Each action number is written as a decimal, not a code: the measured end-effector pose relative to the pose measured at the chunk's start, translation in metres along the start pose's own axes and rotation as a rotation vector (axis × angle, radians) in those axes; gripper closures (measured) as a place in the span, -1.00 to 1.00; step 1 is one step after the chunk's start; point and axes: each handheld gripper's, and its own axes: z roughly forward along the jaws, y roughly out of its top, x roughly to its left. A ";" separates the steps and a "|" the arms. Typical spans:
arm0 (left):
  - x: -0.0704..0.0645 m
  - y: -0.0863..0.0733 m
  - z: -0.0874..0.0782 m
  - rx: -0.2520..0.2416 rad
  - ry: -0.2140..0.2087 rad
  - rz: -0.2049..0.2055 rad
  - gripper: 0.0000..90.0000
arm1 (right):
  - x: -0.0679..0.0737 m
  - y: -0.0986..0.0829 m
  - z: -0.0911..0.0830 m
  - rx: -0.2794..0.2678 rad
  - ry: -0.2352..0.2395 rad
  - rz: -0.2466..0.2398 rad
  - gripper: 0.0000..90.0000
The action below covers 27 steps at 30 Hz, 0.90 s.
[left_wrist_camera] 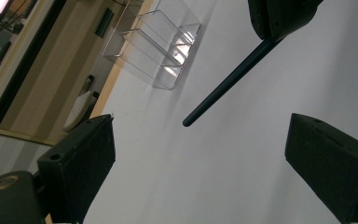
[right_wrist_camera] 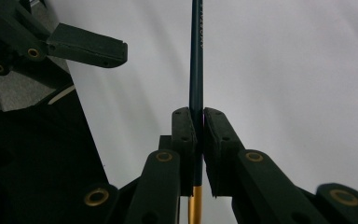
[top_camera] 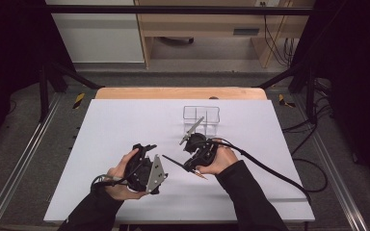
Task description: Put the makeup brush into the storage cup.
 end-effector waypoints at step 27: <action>-0.015 0.008 0.011 0.037 -0.016 0.205 -0.56 | 0.007 0.000 0.001 0.001 0.045 -0.031 0.85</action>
